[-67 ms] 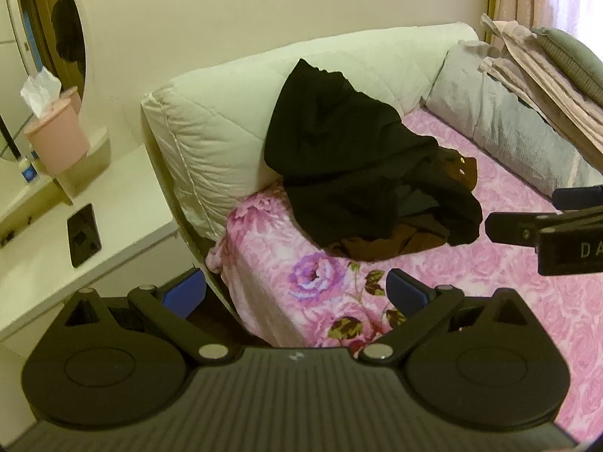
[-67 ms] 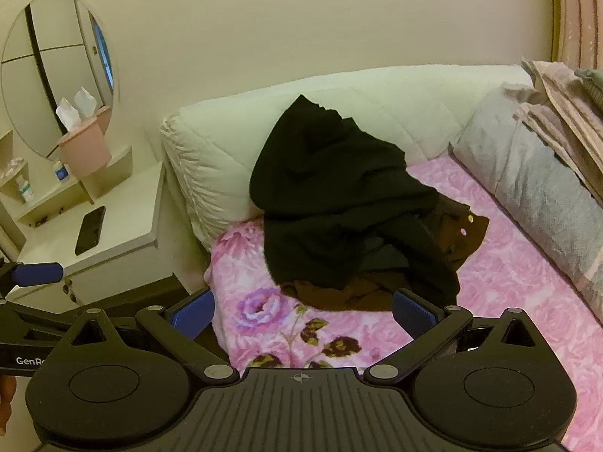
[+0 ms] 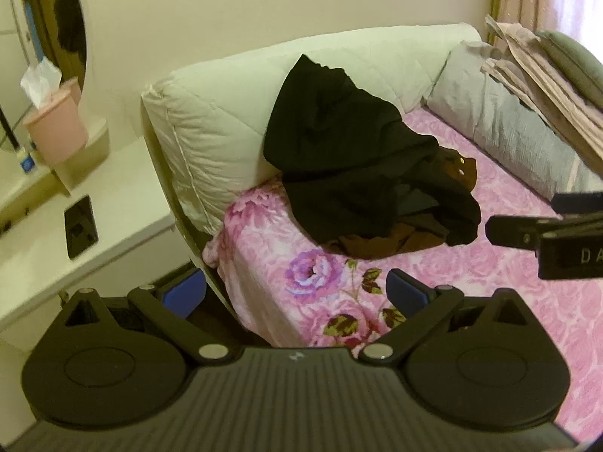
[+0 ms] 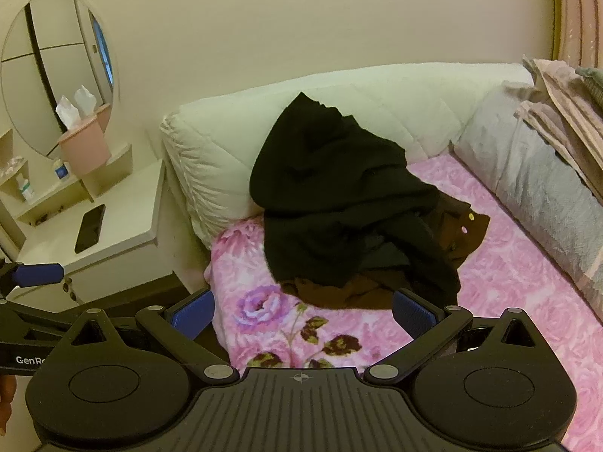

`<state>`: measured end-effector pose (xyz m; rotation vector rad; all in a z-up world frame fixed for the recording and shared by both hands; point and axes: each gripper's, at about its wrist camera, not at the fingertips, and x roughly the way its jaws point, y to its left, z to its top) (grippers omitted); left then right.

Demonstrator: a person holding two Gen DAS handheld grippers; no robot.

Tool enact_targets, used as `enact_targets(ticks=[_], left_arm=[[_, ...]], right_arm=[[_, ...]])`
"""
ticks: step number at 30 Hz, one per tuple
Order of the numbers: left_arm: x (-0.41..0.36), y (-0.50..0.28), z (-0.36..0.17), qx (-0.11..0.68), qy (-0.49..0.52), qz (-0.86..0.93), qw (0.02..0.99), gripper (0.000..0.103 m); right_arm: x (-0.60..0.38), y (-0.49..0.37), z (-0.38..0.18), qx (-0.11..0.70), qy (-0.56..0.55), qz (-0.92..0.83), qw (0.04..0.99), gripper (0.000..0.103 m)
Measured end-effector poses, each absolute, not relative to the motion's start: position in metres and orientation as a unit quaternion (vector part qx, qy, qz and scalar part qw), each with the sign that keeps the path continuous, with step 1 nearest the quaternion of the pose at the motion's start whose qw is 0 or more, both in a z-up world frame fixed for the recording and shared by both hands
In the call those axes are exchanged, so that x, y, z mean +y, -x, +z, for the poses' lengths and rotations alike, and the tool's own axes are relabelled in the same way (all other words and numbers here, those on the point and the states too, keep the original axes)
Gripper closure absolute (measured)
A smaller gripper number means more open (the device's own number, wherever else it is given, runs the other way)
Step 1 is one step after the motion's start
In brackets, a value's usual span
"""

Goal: Fold clothes
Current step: 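Approach the crumpled black jacket on the pillow with both tools open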

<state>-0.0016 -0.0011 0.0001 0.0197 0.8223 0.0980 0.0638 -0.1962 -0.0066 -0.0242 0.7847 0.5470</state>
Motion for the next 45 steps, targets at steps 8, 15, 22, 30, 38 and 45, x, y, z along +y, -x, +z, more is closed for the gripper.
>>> enact_targets(ticks=[8, 15, 22, 30, 38, 45], left_arm=[[-0.009, 0.002, -0.011, 0.413, -0.001, 0.073, 0.908, 0.003], [-0.003, 0.000, -0.009, 0.417, 0.004, 0.087, 0.905, 0.003], [-0.007, 0.000, -0.009, 0.419, 0.005, 0.090, 0.903, 0.003], [-0.013, 0.002, -0.012, 0.420, 0.005, 0.093, 0.903, 0.003], [-0.019, 0.000, -0.012, 0.422, 0.003, 0.096, 0.901, 0.003], [-0.026, 0.001, -0.012, 0.424, 0.001, 0.103, 0.900, 0.003]], right_arm=[[-0.199, -0.065, -0.011, 0.376, 0.009, 0.263, 0.888, 0.000], [-0.201, -0.064, -0.015, 0.380, 0.011, 0.267, 0.886, 0.000], [-0.202, -0.065, -0.018, 0.387, 0.029, 0.272, 0.880, 0.000], [-0.204, -0.067, -0.019, 0.396, 0.042, 0.276, 0.875, 0.000], [-0.207, -0.072, -0.021, 0.405, 0.047, 0.278, 0.870, 0.000], [-0.213, -0.073, -0.024, 0.409, 0.049, 0.287, 0.865, 0.000]])
